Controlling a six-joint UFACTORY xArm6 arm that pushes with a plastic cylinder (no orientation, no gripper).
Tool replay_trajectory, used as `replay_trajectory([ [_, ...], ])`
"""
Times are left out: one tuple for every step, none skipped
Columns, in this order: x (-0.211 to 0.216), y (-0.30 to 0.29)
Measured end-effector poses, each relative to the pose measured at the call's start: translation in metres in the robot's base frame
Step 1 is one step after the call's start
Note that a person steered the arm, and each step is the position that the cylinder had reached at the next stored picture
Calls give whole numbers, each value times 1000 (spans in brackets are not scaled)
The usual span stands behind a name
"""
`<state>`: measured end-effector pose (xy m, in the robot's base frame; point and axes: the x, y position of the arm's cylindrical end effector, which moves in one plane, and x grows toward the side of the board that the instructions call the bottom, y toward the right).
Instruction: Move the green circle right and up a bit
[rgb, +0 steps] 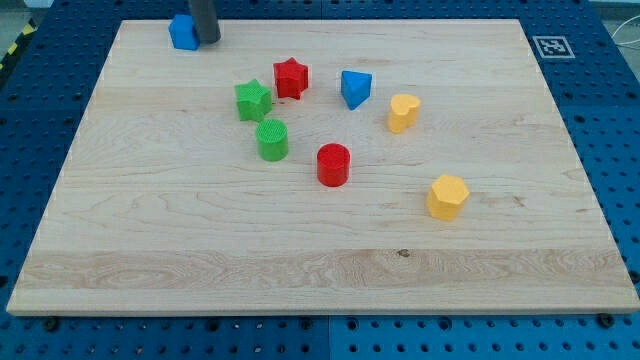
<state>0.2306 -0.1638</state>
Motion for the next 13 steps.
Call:
replay_trajectory([
  [0, 1],
  [33, 20],
  [55, 23],
  [57, 23],
  [67, 23],
  [67, 23],
  [67, 23],
  [83, 16],
  [112, -4],
  [145, -11],
  [181, -6],
  [205, 12],
  [227, 30],
])
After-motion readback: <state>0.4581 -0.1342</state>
